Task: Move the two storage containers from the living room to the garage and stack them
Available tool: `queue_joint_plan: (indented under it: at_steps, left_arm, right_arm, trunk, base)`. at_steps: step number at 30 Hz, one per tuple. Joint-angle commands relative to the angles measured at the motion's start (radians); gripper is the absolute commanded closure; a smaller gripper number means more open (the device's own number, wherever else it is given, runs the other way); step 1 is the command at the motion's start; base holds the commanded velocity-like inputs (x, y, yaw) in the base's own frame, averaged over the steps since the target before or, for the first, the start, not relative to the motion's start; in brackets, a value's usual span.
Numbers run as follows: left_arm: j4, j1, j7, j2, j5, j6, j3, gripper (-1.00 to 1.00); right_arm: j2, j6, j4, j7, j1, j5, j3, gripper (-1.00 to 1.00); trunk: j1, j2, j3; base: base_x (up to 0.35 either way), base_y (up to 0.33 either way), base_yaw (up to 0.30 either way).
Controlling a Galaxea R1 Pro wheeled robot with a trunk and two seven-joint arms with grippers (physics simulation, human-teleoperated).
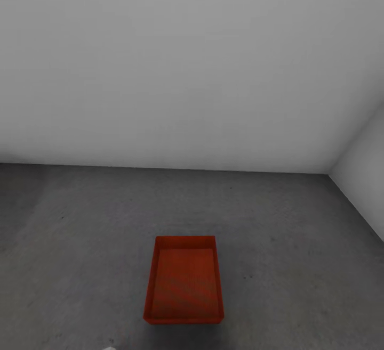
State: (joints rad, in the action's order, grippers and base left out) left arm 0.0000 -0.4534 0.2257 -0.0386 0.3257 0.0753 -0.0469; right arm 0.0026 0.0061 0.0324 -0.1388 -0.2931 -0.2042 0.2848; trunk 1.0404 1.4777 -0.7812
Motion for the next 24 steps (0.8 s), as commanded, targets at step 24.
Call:
queue_joint_plan:
  at_steps: [24]
  left_arm:
    - [0.000,0.087,-0.008,0.018,0.005,-0.102,-0.005,-1.00]
  right_arm:
    - [0.005,-0.060,0.001,0.025,0.031,-0.007,0.010,-1.00]
  trunk:
    - [0.000,0.000,-0.001]
  base:
    - [-0.184,0.014,0.000]
